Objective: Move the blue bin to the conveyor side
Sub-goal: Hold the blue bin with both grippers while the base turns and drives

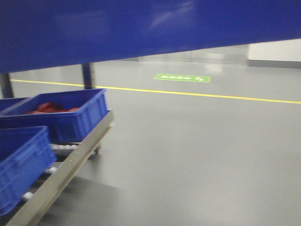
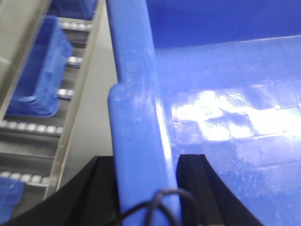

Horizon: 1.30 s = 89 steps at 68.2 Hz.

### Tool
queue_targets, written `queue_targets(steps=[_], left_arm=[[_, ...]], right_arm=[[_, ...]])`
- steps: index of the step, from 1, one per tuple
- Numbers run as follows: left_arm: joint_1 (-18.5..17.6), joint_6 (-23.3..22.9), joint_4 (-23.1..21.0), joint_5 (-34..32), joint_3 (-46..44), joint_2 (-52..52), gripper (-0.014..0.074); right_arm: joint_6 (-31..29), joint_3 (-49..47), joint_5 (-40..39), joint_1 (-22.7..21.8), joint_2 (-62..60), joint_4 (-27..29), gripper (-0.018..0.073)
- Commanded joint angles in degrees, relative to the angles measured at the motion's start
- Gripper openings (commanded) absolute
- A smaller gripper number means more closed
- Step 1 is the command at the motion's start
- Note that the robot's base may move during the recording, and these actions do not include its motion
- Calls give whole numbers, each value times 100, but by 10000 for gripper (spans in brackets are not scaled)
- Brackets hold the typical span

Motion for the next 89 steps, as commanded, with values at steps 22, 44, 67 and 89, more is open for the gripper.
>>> queue_targets(steps=[22, 44, 67, 89], left_arm=[[28, 65, 398, -350, -67, -113, -17], [28, 65, 398, -350, -67, -113, -17], [28, 65, 398, -350, -67, -113, -17], [28, 65, 398, -350, -67, -113, -17]], right_arm=[[-104, -91, -491, -43, -137, -509, -69], [-104, -91, -491, -43, -137, -509, -69], [-104, -91, -491, -43, -137, -509, -69], [-104, -91, -491, -43, -137, -509, -69]])
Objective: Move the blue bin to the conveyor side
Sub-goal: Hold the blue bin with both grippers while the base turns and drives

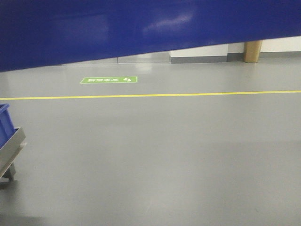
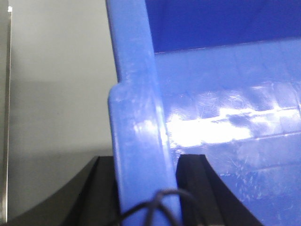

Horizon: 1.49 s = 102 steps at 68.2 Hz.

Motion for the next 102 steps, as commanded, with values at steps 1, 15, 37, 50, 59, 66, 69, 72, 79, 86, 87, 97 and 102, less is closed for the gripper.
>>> queue_targets(steps=[1, 15, 37, 50, 59, 66, 69, 72, 79, 86, 87, 97, 102], left_arm=[[28, 65, 398, -381, -67, -113, -17], [28, 65, 398, -381, -67, -113, -17], [28, 65, 398, -381, -67, -113, -17], [28, 65, 421, -381, -67, -111, -17], [28, 65, 421, -381, -67, -111, -17], [28, 65, 421, -381, -67, -111, -17], [28, 65, 421, -381, -67, -111, -17], [28, 65, 421, -381, -67, -111, -17], [28, 65, 421, -381, -67, -111, -17], [28, 65, 421, -381, -67, -111, -17], [28, 65, 421, -381, -67, -111, -17], [28, 65, 421, -381, -67, -111, -17], [28, 65, 445, -381, -67, -111, -17]], right_arm=[[-104, -91, -491, -43, -137, -509, -69], [-104, -91, -491, -43, -137, -509, -69], [-104, -91, -503, -43, -137, -509, -69], [-104, -91, -525, -43, -137, -509, -69], [-104, -91, -550, -43, -137, -509, -69], [-104, -91, -594, -43, -137, -509, -69], [-104, -91, -607, -43, -137, -509, -69], [-104, -91, -618, -43, -137, -509, -69], [-104, -91, -618, -43, -137, -509, -69], [-104, -91, -618, -43, -137, -509, -69], [-104, -91, -618, -43, -137, -509, -69], [-104, -91, -618, -43, -137, -509, -69], [-104, -91, -618, -43, -137, -509, -69]])
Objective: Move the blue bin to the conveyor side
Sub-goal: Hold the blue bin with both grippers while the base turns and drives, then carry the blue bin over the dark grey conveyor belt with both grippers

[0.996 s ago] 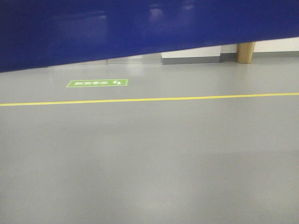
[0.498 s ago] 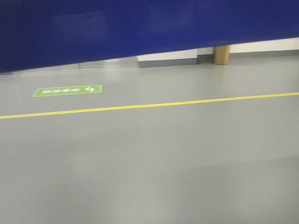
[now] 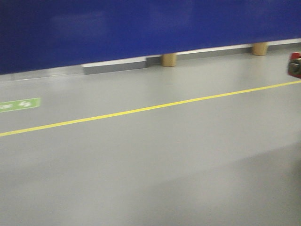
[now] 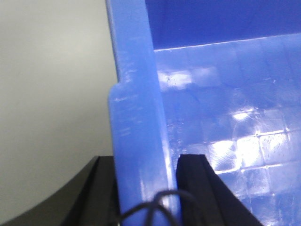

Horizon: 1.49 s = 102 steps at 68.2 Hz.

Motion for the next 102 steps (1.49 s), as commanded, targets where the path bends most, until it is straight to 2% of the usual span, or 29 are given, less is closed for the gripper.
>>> queue_targets(steps=[1, 29, 46, 88, 102], left_arm=[[28, 65, 400, -381, -67, -111, -17], [28, 65, 462, -381, -67, -111, -17], [28, 65, 660, -381, -67, -111, -17], [28, 65, 2104, -381, -67, -111, -17], [28, 65, 2376, -381, -67, -111, -17]], right_arm=[[-104, -103, -517, -43, -137, -533, -69], [-104, -103, -517, -43, -137, -533, -69], [-104, -103, -517, -43, -137, -533, -69], [-104, -103, -517, -43, -137, -533, -69], [-104, -103, -517, -43, -137, -533, -69]])
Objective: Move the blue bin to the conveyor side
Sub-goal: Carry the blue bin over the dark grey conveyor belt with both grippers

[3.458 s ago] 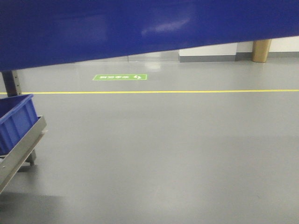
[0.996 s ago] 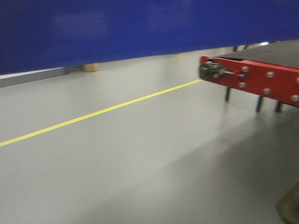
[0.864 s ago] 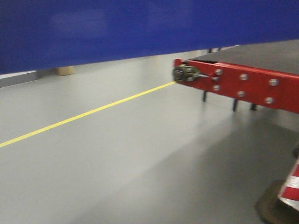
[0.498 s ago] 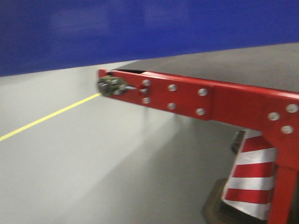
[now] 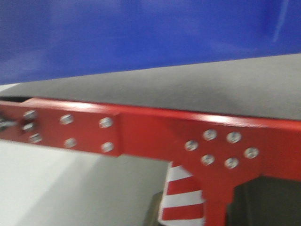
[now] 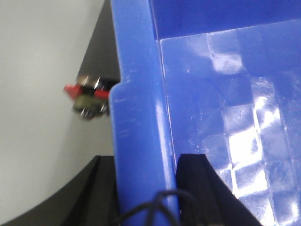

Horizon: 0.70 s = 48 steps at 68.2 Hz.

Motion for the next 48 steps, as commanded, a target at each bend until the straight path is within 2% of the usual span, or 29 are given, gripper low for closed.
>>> queue_targets(steps=[1, 19, 48], left_arm=[[97, 65, 1427, -265, -67, -111, -17], [97, 65, 1453, -673, -67, -111, -17], [97, 65, 1475, -1691, -67, -111, -17]], right_arm=[[-126, -113, -479, -109, -158, -963, -69], [-126, -113, -479, -109, -158, -963, -69], [-126, -113, -479, -109, -158, -963, -69]])
